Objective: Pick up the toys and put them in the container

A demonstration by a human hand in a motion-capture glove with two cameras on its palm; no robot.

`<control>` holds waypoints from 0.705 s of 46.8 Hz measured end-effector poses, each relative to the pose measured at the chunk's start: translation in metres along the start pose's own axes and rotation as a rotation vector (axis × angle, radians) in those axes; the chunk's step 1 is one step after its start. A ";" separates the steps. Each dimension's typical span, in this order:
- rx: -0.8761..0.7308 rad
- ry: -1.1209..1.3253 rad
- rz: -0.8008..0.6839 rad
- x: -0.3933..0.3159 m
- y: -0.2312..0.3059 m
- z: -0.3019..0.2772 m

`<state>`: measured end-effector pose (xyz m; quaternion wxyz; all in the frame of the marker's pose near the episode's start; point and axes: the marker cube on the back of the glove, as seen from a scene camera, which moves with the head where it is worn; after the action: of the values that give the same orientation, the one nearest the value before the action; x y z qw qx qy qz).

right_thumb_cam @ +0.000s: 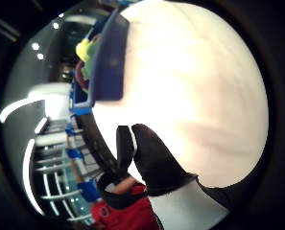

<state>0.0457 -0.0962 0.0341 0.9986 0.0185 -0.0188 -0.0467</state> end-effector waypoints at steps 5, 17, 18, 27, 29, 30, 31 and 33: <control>0.014 -0.006 0.014 0.014 0.014 0.000; 0.041 -0.013 0.020 0.028 0.030 -0.009; 0.042 -0.012 0.019 0.028 0.032 -0.010; 0.044 0.012 0.017 0.029 0.040 -0.020; 0.041 0.011 0.023 0.031 0.042 -0.023; 0.041 0.010 0.026 0.032 0.043 -0.024; 0.041 0.008 0.029 0.032 0.044 -0.025; 0.041 0.004 0.035 0.034 0.045 -0.027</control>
<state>0.0851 -0.0533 0.0104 0.9987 0.0385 -0.0182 -0.0289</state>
